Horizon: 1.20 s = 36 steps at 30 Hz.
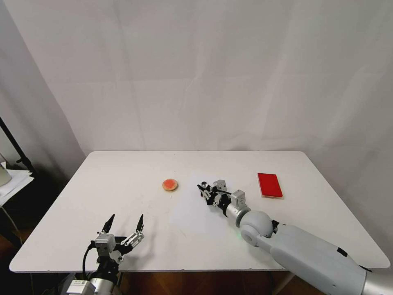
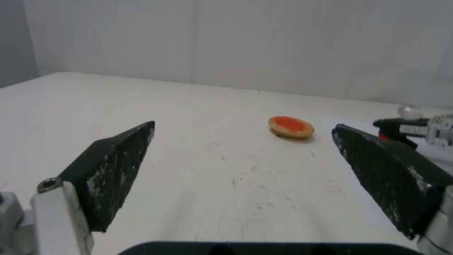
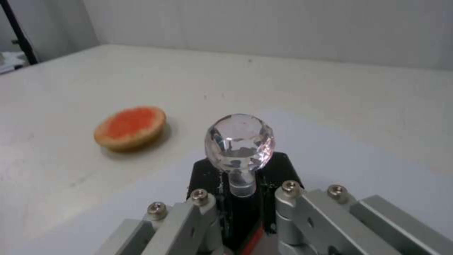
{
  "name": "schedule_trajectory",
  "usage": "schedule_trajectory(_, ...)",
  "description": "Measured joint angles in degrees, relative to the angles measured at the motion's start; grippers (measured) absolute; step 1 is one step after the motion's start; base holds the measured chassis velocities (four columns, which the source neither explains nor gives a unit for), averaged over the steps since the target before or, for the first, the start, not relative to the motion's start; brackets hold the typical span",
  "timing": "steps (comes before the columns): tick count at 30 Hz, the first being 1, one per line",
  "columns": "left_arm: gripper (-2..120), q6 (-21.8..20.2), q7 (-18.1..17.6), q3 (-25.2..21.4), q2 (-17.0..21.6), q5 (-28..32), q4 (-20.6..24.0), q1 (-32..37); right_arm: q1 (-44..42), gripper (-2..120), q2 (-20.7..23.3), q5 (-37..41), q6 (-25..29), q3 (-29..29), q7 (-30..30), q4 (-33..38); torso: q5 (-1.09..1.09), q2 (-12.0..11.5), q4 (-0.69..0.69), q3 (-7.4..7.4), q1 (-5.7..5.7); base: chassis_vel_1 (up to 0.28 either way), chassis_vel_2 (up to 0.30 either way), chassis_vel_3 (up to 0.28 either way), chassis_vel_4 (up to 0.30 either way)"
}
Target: Pick up the stamp from the ink pad and place it onto another ink pad.
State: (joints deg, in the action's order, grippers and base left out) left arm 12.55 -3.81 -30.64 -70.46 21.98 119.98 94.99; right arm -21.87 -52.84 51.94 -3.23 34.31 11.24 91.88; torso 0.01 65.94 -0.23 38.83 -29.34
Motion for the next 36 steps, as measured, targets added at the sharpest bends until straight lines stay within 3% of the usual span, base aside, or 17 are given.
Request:
schedule_trajectory(7,100,0.0,0.0,0.0,0.0,0.0,0.0,0.0,7.3,10,-1.6,3.2,-0.4,3.3,0.1,2.3,-0.04,0.0,0.0,-0.02,0.01,0.0,0.0,0.0,0.0)
schedule_trajectory(20,100,0.0,0.0,0.0,0.0,0.0,0.0,0.0,14.1,10,-15.3,3.3,-2.4,9.1,-1.9,-10.6,-0.04,0.0,0.02,-0.01,0.0,0.0,0.0,0.0,0.0)
schedule_trajectory(36,100,0.0,0.0,0.0,0.0,0.0,0.0,0.0,11.3,10,-17.0,3.2,-2.1,8.1,-1.7,-12.8,-0.01,0.0,0.01,-0.02,0.01,0.0,0.0,0.0,0.0)
